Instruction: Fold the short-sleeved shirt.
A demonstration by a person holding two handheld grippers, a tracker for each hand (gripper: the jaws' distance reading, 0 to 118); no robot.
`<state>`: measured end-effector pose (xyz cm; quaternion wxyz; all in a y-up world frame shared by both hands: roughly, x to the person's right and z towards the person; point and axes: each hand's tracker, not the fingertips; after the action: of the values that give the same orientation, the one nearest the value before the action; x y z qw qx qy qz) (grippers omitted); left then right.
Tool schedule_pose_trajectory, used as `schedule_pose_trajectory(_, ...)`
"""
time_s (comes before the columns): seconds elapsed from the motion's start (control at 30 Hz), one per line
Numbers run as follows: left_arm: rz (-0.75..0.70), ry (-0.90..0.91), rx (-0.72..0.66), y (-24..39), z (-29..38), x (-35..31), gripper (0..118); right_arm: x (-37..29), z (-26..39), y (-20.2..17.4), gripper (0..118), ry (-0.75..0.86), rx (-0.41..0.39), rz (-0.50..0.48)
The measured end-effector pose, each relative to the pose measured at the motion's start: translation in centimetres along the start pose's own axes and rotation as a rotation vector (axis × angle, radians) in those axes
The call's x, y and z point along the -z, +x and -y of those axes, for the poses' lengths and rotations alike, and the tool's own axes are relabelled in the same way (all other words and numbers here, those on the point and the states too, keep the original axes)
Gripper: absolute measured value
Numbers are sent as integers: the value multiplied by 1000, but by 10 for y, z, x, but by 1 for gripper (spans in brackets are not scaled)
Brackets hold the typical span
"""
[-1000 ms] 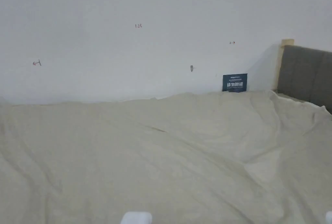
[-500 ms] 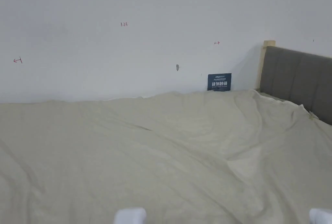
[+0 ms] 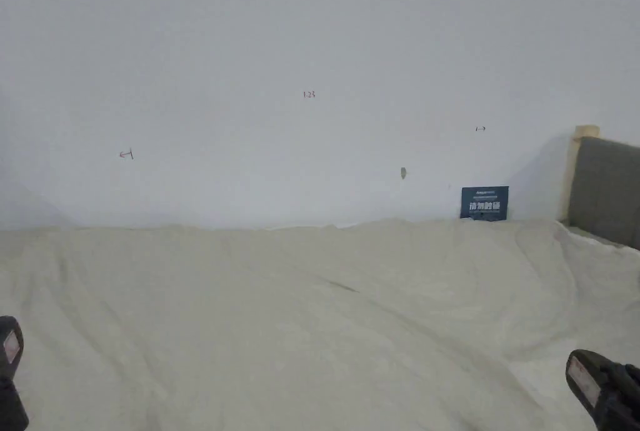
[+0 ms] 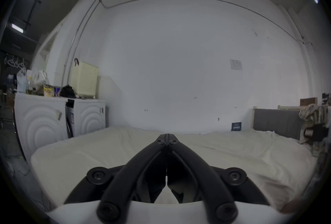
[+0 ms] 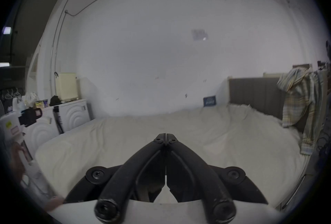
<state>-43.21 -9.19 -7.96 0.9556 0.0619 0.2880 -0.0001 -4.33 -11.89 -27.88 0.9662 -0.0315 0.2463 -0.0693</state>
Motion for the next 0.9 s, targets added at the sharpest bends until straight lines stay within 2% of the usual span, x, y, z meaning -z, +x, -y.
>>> schedule_pose_trajectory(0.07, -16, -16, 35, 1, 15, -2, 0, 1, 15, 0, 0, 35, -33, 12)
schedule_pose_trajectory(0.13, -37, -46, 64, 4, 37, 0, 0, 17, 41, 1, 0, -48, -123, 66)
schedule_pose_trajectory(0.17, -25, -46, 53, 4, 45, -1, 0, 21, 49, 1, 0, -103, -117, 108)
schedule_pose_trajectory(0.23, 12, -80, 61, 10, 56, 3, 0, 18, 59, 8, 0, -121, 6, 122)
schedule_pose_trajectory(0.27, 6, -98, 94, 16, 61, 5, 0, 10, 60, 9, 0, -90, 22, 134)
schedule_pose_trajectory(0.37, 47, -147, 88, 23, 67, 8, 0, 2, 56, 8, 0, -68, -66, 153)
schedule_pose_trajectory(0.43, 51, -153, 76, 26, 70, 10, 0, 3, 52, 9, 0, -70, -92, 148)
schedule_pose_trajectory(0.67, 46, -203, 41, 18, 63, 15, 0, 2, 30, 11, 0, -23, -61, 172)
schedule_pose_trajectory(0.73, 50, -209, 25, 11, 56, 17, 0, 6, 15, 6, 0, -10, -39, 109)
schedule_pose_trajectory(0.8, 74, -246, 9, 5, 52, 22, 0, 24, 3, -2, 0, -89, -28, -14)
schedule_pose_trajectory(0.83, 88, -282, -2, 3, 52, 25, 0, 40, 0, -6, 0, -196, -32, -79)
schedule_pose_trajectory(0.87, 97, -324, -12, 1, 55, 29, 0, 65, 2, -12, 0, -375, -36, -139)
schedule_pose_trajectory(0.9, 107, -361, -24, -1, 59, 31, 0, 92, 10, -16, 0, -623, -8, -210)
